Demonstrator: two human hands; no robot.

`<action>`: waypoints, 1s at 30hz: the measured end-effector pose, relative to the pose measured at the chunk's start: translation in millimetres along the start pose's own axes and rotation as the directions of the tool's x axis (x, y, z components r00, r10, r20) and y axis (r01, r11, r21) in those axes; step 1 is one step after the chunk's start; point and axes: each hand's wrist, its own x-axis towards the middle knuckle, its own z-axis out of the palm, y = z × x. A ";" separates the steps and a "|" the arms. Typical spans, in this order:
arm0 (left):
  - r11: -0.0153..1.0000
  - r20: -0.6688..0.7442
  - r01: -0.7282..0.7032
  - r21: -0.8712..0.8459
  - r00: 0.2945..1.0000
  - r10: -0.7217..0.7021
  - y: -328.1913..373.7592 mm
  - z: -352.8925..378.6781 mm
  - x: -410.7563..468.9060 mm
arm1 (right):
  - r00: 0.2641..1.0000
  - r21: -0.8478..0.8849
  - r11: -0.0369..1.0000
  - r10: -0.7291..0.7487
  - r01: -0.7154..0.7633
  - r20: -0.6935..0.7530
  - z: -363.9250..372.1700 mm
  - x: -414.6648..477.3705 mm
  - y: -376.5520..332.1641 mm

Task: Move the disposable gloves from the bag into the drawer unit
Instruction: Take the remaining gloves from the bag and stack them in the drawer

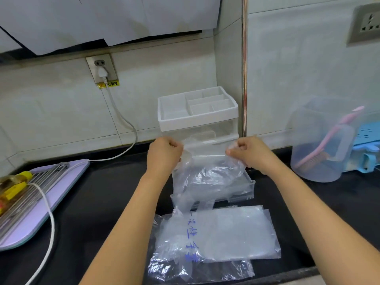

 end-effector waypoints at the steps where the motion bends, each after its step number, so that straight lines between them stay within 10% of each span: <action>1: 0.995 -0.091 -0.035 0.090 0.995 0.043 1.2 0.4 -1.5 | 1.000 -0.021 1.000 -0.001 0.001 -0.017 4.2 0.6 2.6; 6: 0.959 -0.154 -0.228 0.170 0.955 0.255 19.9 10.9 -30.3 | 0.995 -0.121 0.992 0.033 -0.045 -0.097 21.3 8.3 18.7; 11: 0.923 0.297 -0.213 0.320 0.948 0.115 15.0 58.5 -39.2 | 0.994 -0.409 0.912 -0.037 -0.009 -0.104 32.9 12.3 31.5; 25: 0.840 0.528 -0.181 0.512 0.837 -0.141 -13.2 86.6 -14.6 | 0.933 -0.501 0.851 -0.295 0.159 -0.205 27.8 0.4 28.4; 30: 0.750 0.612 -0.321 0.579 0.778 -0.140 -5.7 86.9 -14.3 | 0.925 -0.311 0.885 -0.266 0.346 0.272 51.4 -8.6 11.2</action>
